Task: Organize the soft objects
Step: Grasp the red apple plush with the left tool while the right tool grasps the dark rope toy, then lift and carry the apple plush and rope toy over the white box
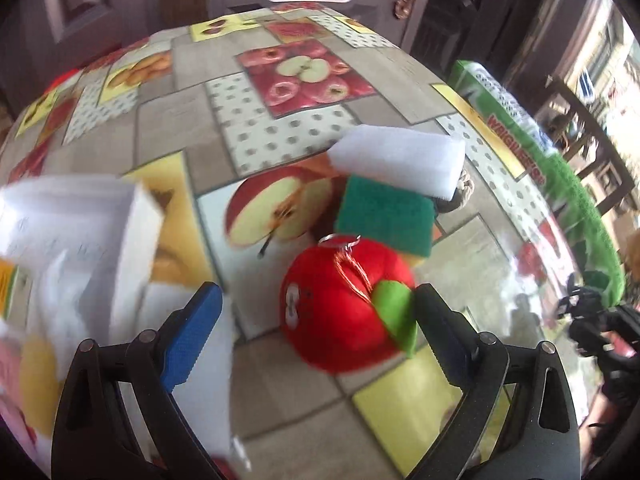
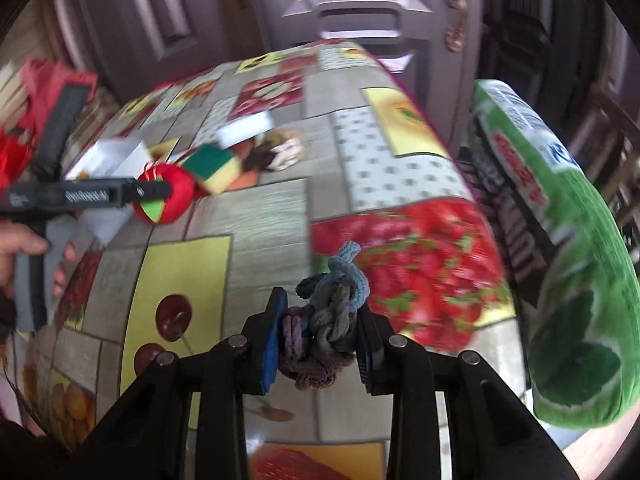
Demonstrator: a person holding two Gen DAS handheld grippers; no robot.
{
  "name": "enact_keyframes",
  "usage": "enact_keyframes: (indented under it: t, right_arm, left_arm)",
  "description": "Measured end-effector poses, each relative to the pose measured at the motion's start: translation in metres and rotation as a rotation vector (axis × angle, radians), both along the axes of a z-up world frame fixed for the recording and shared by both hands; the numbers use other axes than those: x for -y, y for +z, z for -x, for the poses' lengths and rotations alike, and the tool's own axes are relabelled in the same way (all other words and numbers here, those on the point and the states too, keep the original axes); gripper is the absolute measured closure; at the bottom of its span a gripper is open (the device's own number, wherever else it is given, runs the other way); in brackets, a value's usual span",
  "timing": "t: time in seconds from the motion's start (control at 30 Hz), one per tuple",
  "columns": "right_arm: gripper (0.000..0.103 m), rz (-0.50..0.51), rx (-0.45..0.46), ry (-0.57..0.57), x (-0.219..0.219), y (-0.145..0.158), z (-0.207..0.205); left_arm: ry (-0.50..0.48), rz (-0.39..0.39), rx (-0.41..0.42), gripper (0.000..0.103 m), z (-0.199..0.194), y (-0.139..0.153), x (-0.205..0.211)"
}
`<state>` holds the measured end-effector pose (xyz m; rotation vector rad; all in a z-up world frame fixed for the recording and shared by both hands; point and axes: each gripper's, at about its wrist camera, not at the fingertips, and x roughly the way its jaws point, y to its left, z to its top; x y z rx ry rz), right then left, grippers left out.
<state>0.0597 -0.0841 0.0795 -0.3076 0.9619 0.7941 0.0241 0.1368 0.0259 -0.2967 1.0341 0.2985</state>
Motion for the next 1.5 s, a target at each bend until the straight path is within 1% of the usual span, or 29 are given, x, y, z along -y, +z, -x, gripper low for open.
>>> enact_keyframes:
  t: [0.07, 0.1, 0.13, 0.17, 0.27, 0.3, 0.37, 0.43, 0.47, 0.6, 0.67, 0.8, 0.9, 0.97, 1.03, 1.13, 1.2, 1.3, 1.5]
  right_arm:
    - [0.072, -0.019, 0.0, -0.013, 0.003, 0.005, -0.004]
    - [0.072, -0.024, 0.001, -0.014, 0.005, 0.007, -0.004]
    - [0.072, -0.033, 0.001, -0.014, 0.005, 0.01, -0.006]
    - [0.072, -0.04, 0.002, -0.015, 0.004, 0.011, -0.006]
    - [0.072, -0.065, -0.002, -0.012, 0.001, 0.016, -0.008]
    - [0.072, -0.07, -0.005, -0.009, -0.001, 0.017, -0.008]
    - [0.072, -0.071, -0.007, 0.003, -0.005, 0.018, -0.007]
    - [0.072, -0.077, -0.007, 0.016, -0.008, 0.02, -0.004]
    - [0.072, -0.082, -0.005, 0.021, -0.009, 0.022, -0.003]
    - [0.072, -0.131, 0.019, 0.022, -0.013, 0.041, -0.002]
    - [0.072, -0.174, 0.038, 0.013, -0.015, 0.056, -0.003]
    - [0.072, -0.28, 0.116, -0.012, -0.02, 0.098, -0.005]
    - [0.072, -0.386, 0.171, -0.019, -0.026, 0.139, -0.007]
    - [0.072, -0.453, 0.195, -0.009, -0.03, 0.164, -0.004]
    - [0.072, -0.508, 0.194, 0.019, -0.037, 0.179, 0.007]
    - [0.072, -0.535, 0.196, 0.074, -0.053, 0.189, 0.026]
    - [0.072, -0.536, 0.196, 0.104, -0.066, 0.19, 0.036]
    - [0.072, -0.53, 0.183, 0.144, -0.083, 0.188, 0.05]
    - [0.072, -0.52, 0.19, 0.209, -0.106, 0.191, 0.082]
  left_arm:
    - [-0.015, -0.02, -0.016, 0.008, -0.009, -0.002, 0.006]
    - [-0.016, -0.012, -0.017, 0.019, -0.012, -0.002, 0.008]
    - [-0.02, 0.007, -0.017, 0.036, -0.012, -0.004, 0.009]
    - [-0.026, 0.02, -0.016, 0.037, -0.013, -0.005, 0.009]
    - [-0.043, 0.025, -0.003, 0.042, -0.01, -0.006, 0.013]
    - [-0.048, 0.05, 0.005, 0.044, -0.008, -0.006, 0.013]
    - [-0.034, 0.087, 0.031, 0.044, 0.0, -0.002, 0.012]
    - [-0.021, 0.108, 0.076, 0.044, 0.012, 0.01, 0.015]
    - [-0.015, 0.112, 0.093, 0.044, 0.017, 0.016, 0.016]
    - [0.013, 0.111, 0.19, 0.044, 0.044, 0.052, 0.021]
    - [0.025, 0.094, 0.239, 0.044, 0.057, 0.074, 0.02]
    - [0.072, 0.067, 0.316, 0.044, 0.077, 0.119, 0.006]
    - [0.105, 0.006, 0.392, 0.044, 0.105, 0.16, 0.002]
    - [0.131, -0.027, 0.424, 0.044, 0.126, 0.177, 0.0]
    - [0.157, -0.042, 0.444, 0.044, 0.145, 0.185, -0.003]
    - [0.196, -0.054, 0.464, 0.044, 0.175, 0.189, -0.009]
    - [0.227, -0.066, 0.461, 0.044, 0.193, 0.188, -0.016]
    - [0.279, -0.059, 0.47, 0.044, 0.218, 0.186, -0.029]
    - [0.335, -0.061, 0.484, 0.044, 0.253, 0.182, -0.045]
